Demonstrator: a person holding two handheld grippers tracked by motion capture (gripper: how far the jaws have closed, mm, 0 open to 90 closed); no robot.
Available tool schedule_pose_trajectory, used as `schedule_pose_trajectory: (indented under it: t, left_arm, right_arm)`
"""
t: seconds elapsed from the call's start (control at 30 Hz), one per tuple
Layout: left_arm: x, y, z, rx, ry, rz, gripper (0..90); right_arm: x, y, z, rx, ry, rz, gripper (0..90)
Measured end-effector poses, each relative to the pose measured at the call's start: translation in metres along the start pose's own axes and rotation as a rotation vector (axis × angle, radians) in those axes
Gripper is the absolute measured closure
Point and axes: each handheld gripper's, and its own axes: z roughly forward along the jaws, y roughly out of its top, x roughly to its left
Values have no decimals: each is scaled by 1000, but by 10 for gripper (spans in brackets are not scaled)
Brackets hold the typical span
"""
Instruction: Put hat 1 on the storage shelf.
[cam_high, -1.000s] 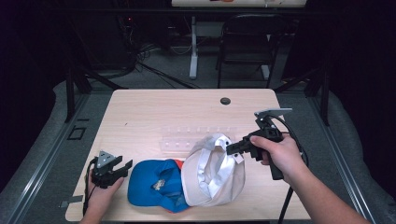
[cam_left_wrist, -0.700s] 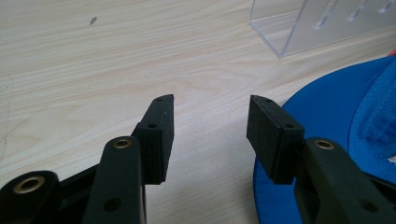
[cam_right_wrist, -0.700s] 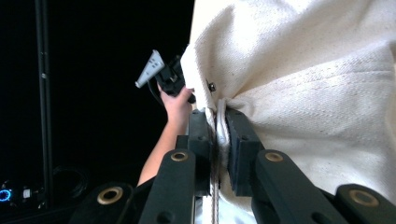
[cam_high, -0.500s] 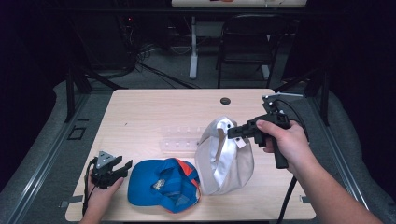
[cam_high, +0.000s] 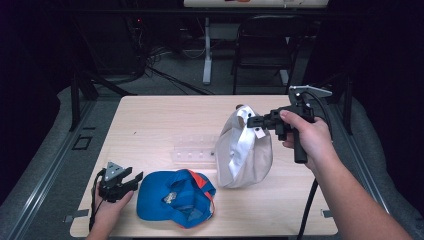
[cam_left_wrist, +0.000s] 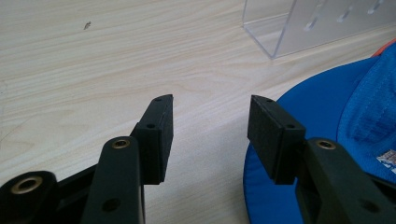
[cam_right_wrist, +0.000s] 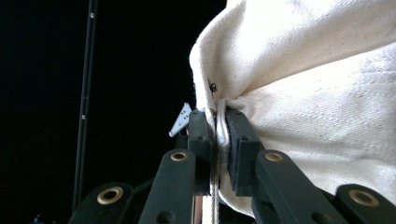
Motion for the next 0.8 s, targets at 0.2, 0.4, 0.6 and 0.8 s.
schedule_pose_trajectory:
  t: [0.2, 0.4, 0.6, 0.8]
  left_arm:
    - [-1, 0, 0, -4, -2, -1, 507]
    - [-2, 0, -1, -1, -16, 4, 507]
    - [-4, 2, -2, 8, -43, 14, 503]
    - [-7, 2, -2, -7, -49, 29, 499]
  right_arm:
    - [10, 12, 10, -17, 17, -1, 817]
    - [24, 24, 19, -32, 30, -5, 817]
    - [32, 37, 29, -60, 46, 5, 817]
    - [36, 51, 43, -76, 61, 20, 816]
